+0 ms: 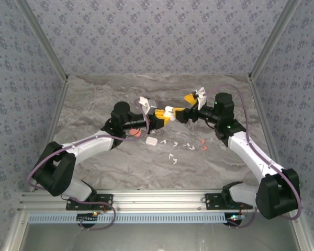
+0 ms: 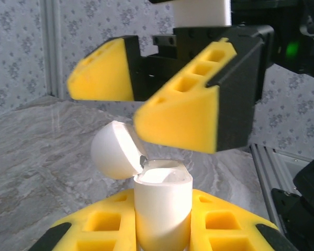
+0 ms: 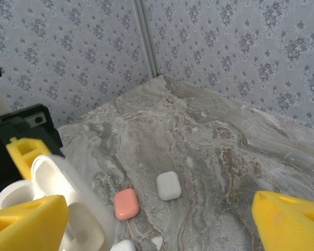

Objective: Insert the wireless bluetooth earbuds into the charging case

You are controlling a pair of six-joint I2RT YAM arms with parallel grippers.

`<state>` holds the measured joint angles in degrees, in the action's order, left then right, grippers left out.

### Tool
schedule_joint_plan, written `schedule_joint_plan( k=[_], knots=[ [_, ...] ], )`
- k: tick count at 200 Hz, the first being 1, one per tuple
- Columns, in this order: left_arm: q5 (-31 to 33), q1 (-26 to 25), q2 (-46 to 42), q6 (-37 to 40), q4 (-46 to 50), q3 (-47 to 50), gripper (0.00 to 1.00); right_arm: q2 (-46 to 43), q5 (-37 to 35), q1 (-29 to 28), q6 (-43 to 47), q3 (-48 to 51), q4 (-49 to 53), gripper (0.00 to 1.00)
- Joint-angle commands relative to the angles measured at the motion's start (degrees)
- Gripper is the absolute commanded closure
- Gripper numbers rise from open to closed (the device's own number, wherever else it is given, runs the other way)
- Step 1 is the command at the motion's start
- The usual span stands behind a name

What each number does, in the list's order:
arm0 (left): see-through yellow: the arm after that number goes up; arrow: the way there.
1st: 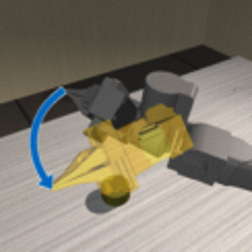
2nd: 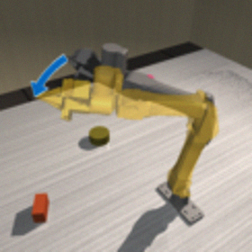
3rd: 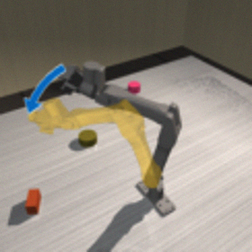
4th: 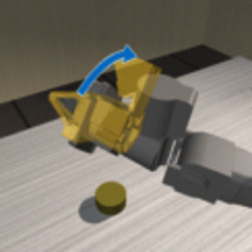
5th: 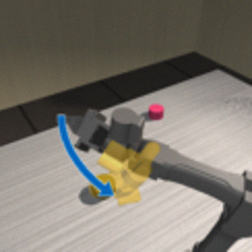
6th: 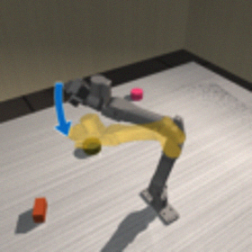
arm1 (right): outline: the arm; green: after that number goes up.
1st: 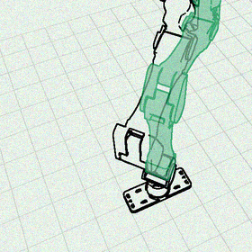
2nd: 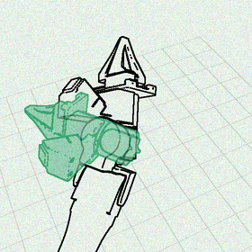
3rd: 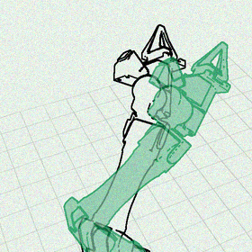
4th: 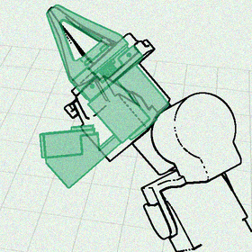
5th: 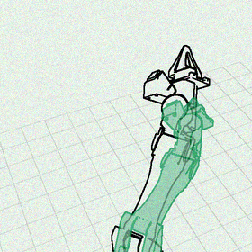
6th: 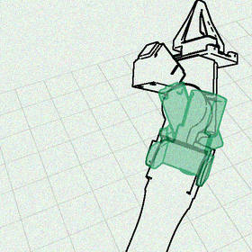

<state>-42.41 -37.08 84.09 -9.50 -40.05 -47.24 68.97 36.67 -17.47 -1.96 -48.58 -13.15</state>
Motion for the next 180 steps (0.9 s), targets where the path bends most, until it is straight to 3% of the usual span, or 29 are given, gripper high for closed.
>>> schedule_joint_plan(
  k=[1, 40, 76, 125, 180],
  knots=[
    [-1.9, -0.3, -1.1, 1.3, -1.2, -1.0, 1.00, -0.5, -0.2, 0.5, -0.1, -1.7, 0.2, 0.07],
    [2.7, -0.3, -1.6, 2.0, -2.1, 1.0, 1.00, -5.8, -0.4, 1.4, -0.5, -1.8, 6.6, 0.07],
    [8.8, 0.3, -2.2, 1.5, -10.2, 6.4, 1.00, -12.6, -7.3, 1.8, -2.7, -2.1, 20.6, 0.07],
    [11.2, 2.3, -4.4, 0.3, -21.4, 13.1, 1.00, -11.3, -21.2, 1.7, -15.1, -1.9, 43.6, 0.23],
    [7.2, 4.4, -8.1, 0.0, -21.0, 14.6, 1.00, -10.0, -31.0, -0.4, -35.0, 11.1, 39.3, 0.41]
  ],
)
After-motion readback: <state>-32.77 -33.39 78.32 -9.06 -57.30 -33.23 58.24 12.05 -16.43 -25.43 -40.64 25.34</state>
